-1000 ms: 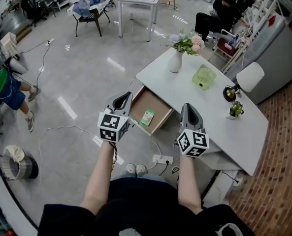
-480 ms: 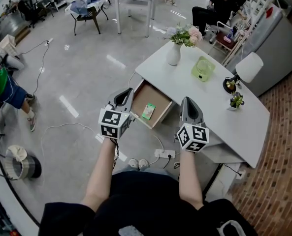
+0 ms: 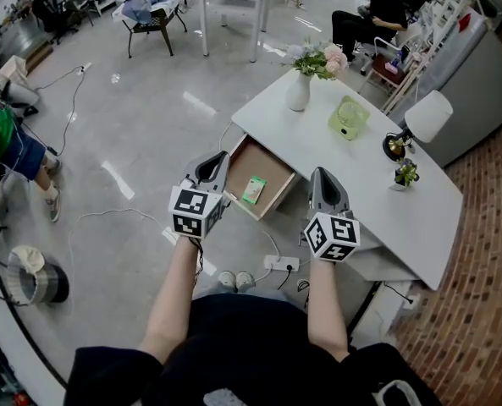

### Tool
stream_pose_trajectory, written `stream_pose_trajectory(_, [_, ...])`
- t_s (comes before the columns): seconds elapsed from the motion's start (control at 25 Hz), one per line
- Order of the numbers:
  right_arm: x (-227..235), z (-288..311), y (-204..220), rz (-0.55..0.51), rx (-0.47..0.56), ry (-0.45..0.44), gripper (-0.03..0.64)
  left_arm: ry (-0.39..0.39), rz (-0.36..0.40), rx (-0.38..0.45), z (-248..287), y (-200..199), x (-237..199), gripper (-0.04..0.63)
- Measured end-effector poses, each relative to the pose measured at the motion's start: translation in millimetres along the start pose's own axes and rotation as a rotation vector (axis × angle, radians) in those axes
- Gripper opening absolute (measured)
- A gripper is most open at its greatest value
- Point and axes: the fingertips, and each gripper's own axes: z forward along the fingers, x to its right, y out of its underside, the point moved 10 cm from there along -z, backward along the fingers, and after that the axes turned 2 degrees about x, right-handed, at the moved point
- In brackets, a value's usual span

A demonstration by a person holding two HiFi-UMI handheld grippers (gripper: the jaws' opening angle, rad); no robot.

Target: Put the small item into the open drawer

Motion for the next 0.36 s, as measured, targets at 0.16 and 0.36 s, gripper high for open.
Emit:
stream_pose_trajectory(0.16, [2.0,0.5,1.9,0.001,-0.008,-0.005,0.000,-0.002,-0.005,-0.005,0.8,2.1,1.1,0.021])
stream_pose_trajectory(0.36, [2.7,1.4,5.1,-0.006,-0.017,-0.010,0.000,-0.003,-0.007,-0.013,1.9,5.6,1.9,0.021])
